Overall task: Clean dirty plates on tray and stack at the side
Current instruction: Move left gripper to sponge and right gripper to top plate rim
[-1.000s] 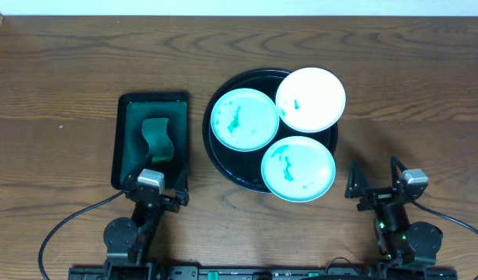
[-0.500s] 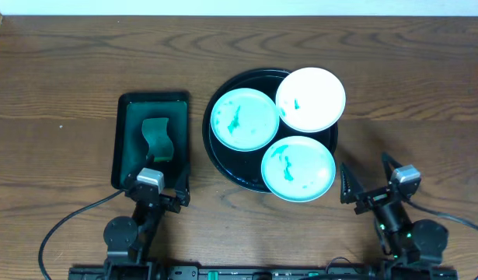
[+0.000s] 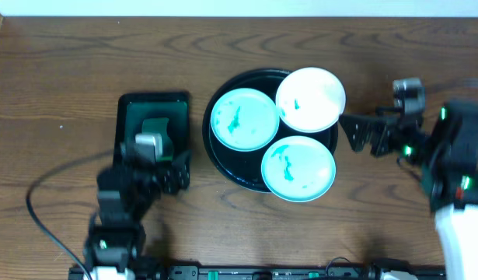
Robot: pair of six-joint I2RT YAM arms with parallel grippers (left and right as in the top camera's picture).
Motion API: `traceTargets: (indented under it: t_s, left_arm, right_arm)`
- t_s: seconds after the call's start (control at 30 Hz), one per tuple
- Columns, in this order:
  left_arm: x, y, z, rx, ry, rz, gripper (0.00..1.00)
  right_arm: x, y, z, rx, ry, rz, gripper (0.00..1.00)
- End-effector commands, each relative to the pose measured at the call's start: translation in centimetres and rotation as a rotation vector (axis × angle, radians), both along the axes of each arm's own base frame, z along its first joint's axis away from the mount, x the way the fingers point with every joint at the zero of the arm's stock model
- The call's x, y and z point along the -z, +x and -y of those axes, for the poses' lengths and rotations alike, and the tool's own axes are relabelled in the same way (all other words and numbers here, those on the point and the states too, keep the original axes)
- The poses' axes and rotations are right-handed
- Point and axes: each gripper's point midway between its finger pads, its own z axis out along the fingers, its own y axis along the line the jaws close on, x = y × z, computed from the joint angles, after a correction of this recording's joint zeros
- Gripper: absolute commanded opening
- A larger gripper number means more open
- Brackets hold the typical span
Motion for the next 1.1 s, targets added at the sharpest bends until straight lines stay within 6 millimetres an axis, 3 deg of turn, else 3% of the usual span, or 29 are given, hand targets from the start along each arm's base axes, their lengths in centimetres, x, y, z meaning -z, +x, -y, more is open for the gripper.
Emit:
traceTargets:
  t_s: [0.0,0.1,0.17,0.3,0.37,0.63,0.8,1.07]
  left_arm:
    - [-2.1,2.3,0.1,0.0,-0.01,-0.142,0.83]
    - [-2.0,3.7,0.1,-0.002,-0.005,-0.313,0.83]
    - [-1.8,4.8,0.2,-0.002,-0.001,-0.434,0.83]
    - [-1.0,5.9,0.2,-0.004,0.003,-0.557,0.83]
    - [-0.5,6.1,0.2,-0.003,0.003,-0.574,0.83]
    - [-0.2,5.5,0.2,-0.004,0.003,-0.601,0.83]
    - [0.5,3.9,0.1,-0.004,0.006,-0.675,0.83]
    - [0.6,3.8,0.1,-0.004,0.006,-0.679,0.83]
  right_arm:
    - [0.3,1.7,-2.5,-0.121,-0.039,-0.113,0.99]
    - [3.5,1.8,-3.9,-0.153,-0.167,-0.291,0.99]
    - [6.6,0.8,-5.1,-0.199,-0.285,-0.422,0.99]
    - [11.1,-1.1,-8.1,-0.308,-0.377,-0.572,0.99]
    - [12.3,-1.5,-9.2,-0.327,-0.387,-0.613,0.99]
    - [12.5,-1.2,-10.1,-0.344,-0.376,-0.594,0.99]
    - [12.2,0.0,-10.5,-0.338,-0.365,-0.537,0.99]
    - [11.9,0.7,-11.9,-0.362,-0.314,-0.496,0.99]
